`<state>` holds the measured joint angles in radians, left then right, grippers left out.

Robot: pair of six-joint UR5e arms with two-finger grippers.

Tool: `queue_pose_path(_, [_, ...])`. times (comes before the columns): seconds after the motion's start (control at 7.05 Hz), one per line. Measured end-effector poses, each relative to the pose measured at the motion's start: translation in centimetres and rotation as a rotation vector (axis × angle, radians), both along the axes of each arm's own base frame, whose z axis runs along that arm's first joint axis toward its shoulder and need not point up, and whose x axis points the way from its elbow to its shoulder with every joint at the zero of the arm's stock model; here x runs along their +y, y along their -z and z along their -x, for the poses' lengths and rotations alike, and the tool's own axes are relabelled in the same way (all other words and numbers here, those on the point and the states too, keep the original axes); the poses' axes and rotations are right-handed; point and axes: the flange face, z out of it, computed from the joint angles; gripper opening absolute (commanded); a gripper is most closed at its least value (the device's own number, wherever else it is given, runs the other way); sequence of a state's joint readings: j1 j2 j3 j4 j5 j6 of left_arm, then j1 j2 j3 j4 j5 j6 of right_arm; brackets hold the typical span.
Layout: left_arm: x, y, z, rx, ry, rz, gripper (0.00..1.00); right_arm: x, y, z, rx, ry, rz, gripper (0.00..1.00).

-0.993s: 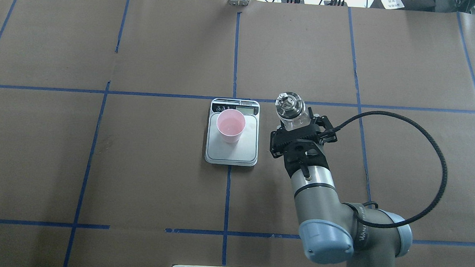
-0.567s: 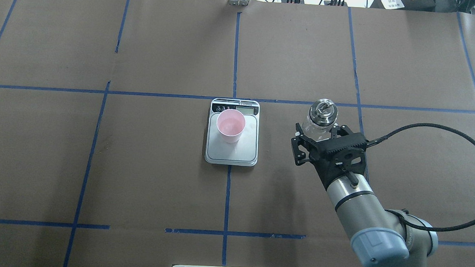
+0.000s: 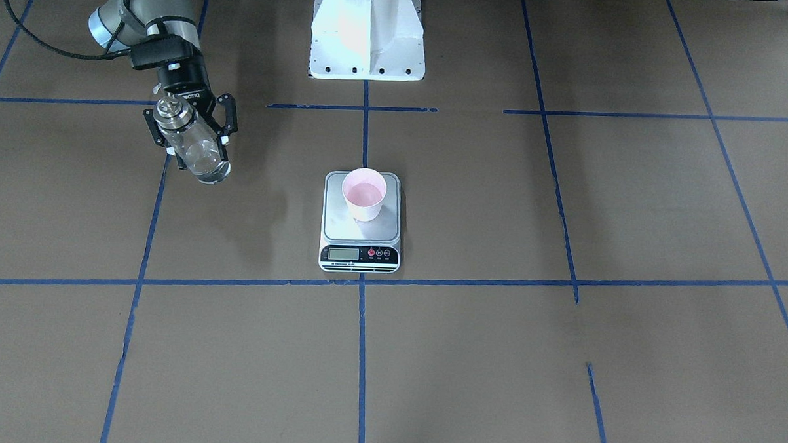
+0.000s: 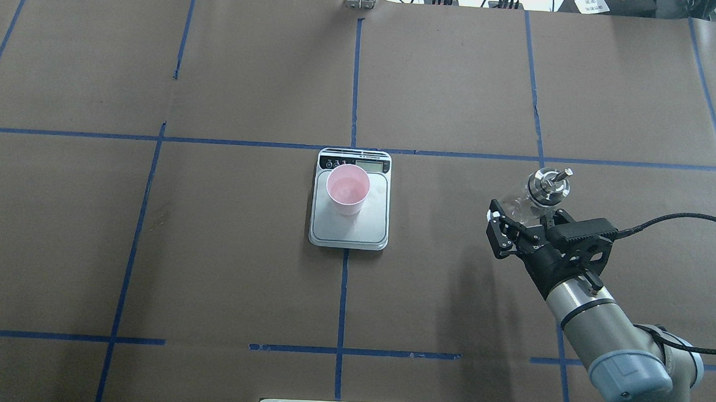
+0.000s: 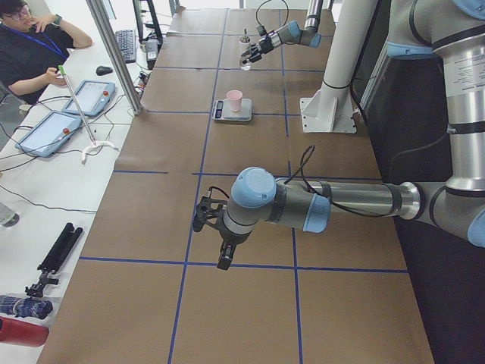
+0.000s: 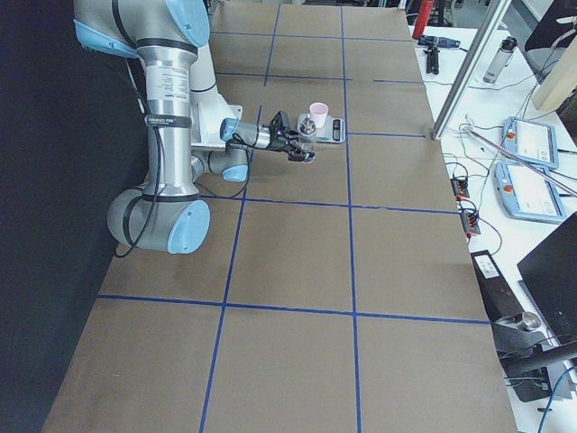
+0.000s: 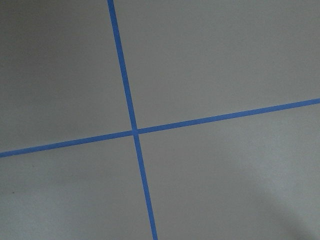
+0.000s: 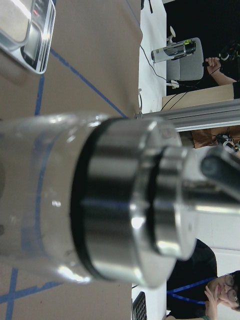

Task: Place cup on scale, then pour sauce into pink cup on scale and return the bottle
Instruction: 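Carry the upright bottle with the right gripper back toward its spot, then lower the glass bottle onto the table with the right gripper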

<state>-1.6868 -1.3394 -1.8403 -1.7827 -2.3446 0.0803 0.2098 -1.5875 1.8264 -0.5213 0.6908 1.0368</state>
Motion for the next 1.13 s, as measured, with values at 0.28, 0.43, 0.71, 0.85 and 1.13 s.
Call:
queue_pose_path(0.28, [0.0,0.5,0.1,-0.005,0.001,-0.011,1.00,-0.7,-4.3,0.0,0.007,-0.052,0.025,0.00])
queue_pose_path(0.43, [0.0,0.8,0.1,-0.007,0.001,-0.016,1.00,-0.9,-5.4,0.0,0.009,-0.080,0.029,0.00])
queue_pose_path(0.71, [0.0,1.0,0.1,-0.008,0.002,-0.020,1.00,-1.2,-7.6,0.1,0.032,-0.117,0.035,0.00])
queue_pose_path(0.85, [0.0,1.1,0.1,-0.008,0.003,-0.021,1.00,-1.3,-8.3,0.2,0.043,-0.123,0.038,0.00])
queue_pose_path(1.13, [0.0,1.3,0.1,-0.008,0.002,-0.026,1.00,-1.3,-8.7,0.4,0.052,-0.124,0.039,0.00])
